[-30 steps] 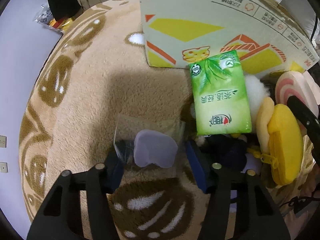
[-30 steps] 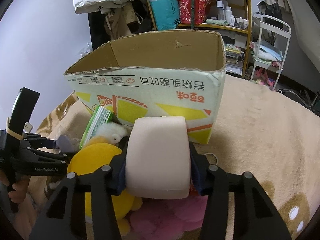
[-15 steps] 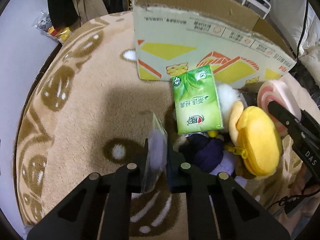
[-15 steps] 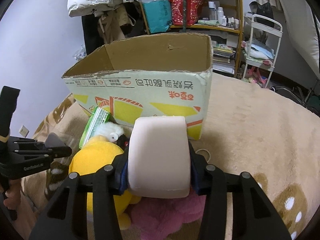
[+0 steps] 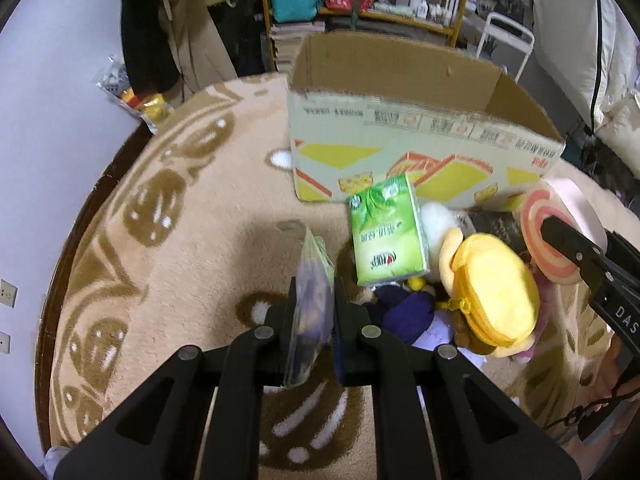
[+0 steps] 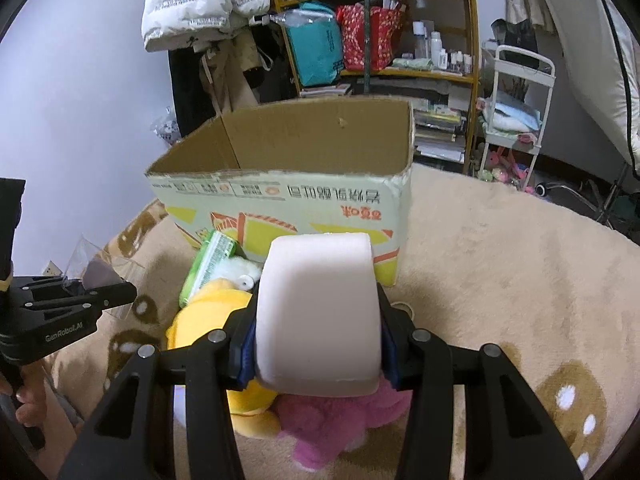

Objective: Organize soft objects
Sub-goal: 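Lift the clear bag and the roll cushion and carry both over the cardboard box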

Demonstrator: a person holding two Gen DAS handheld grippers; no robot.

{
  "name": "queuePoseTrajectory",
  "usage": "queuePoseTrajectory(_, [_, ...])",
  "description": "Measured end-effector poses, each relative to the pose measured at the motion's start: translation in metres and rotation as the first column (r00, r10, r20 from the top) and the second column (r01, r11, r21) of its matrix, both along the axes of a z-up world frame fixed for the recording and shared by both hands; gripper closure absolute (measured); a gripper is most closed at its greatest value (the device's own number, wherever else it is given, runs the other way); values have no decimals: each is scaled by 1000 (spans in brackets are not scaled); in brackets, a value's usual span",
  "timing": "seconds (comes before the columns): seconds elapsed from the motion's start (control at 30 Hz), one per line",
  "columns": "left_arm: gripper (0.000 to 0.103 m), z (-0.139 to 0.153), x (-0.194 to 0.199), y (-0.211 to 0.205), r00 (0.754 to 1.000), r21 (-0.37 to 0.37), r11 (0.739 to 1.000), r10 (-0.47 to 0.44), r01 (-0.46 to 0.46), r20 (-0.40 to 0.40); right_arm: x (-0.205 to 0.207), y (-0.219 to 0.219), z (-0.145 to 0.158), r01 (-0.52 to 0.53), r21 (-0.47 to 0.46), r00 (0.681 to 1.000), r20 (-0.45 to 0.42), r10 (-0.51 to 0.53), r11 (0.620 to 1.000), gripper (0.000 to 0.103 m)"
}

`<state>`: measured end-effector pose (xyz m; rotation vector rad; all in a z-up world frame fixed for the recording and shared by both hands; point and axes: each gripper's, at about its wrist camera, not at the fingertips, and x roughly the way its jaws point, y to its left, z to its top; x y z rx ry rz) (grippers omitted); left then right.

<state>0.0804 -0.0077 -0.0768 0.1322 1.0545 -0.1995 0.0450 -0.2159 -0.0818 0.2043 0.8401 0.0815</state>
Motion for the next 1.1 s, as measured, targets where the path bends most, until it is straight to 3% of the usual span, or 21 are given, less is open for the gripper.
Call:
queuePoseTrajectory(0.17, [92, 23, -6, 5, 991, -12, 1000, 15, -14, 136, -7, -1, 17, 3, -14, 999, 52, -2, 1000, 52])
queuePoseTrajectory(0.5, [92, 73, -24, 7, 907, -57, 998, 6, 20, 422, -16, -8, 59, 16, -18, 979, 201, -12, 1000, 52])
queuePoseTrajectory(0.77, [92, 96, -14, -3, 868, -69, 996, -12, 53, 496, 0, -11, 80, 13, -32, 964, 267, -4, 999, 52])
queuePoseTrajectory(0.93, [92, 109, 4, -13, 840, -37, 997, -31, 61, 541, 16, -12, 89, 7, -54, 955, 297, 9, 999, 52])
queuePoseTrajectory(1.1, [92, 117, 27, -20, 834, -45, 997, -23, 58, 552, 32, -13, 92, 11, -46, 948, 319, 4, 999, 52])
